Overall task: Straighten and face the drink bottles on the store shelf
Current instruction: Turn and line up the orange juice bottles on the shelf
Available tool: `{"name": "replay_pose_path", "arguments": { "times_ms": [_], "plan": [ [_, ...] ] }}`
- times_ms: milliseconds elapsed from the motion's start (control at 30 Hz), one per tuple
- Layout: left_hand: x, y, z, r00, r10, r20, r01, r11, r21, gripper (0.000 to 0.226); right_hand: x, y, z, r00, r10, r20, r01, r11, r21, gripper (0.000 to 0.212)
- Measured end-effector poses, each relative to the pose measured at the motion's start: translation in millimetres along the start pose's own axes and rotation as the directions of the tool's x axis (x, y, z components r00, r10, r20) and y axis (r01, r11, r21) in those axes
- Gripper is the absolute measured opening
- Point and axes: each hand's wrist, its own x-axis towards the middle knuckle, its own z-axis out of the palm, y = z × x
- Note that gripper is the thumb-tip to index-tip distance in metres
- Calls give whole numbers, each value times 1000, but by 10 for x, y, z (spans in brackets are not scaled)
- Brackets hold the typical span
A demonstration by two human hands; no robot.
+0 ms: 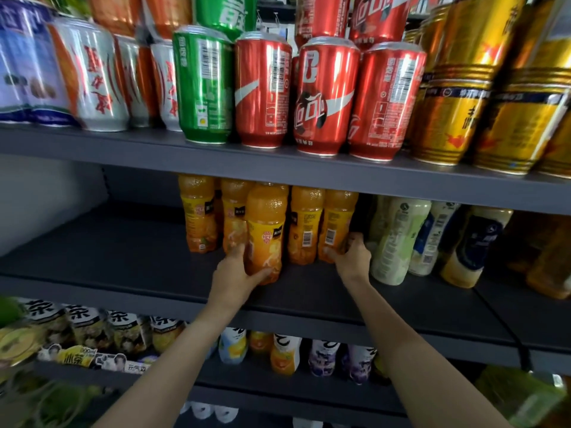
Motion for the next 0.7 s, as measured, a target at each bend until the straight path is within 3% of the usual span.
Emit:
{"name": "replay_pose_path", "arguments": {
  "times_ms": [433, 500, 567, 633, 700],
  "plan": [
    [37, -31, -5, 998, -51, 24, 52, 996, -77, 61, 308, -59, 127, 993, 82, 80, -82, 997, -4, 59],
    [39, 10, 48, 998, -22, 59, 29, 993, -111, 61, 138, -29, 50, 999, 16, 30, -18, 997, 70, 59],
    [35, 98, 148, 997, 25, 79, -14, 990, -141, 61, -129, -11, -48, 997, -72, -5, 71, 980, 188, 46],
    [29, 206, 305, 993, 70, 97, -53, 985, -164, 60, -354, -24, -124, 988, -131, 85, 100, 948, 302, 36],
    [23, 326, 470, 987, 97, 127, -71, 979, -192, 56, -432, -36, -167, 961, -196, 196, 114, 924, 366, 38]
  ]
}}
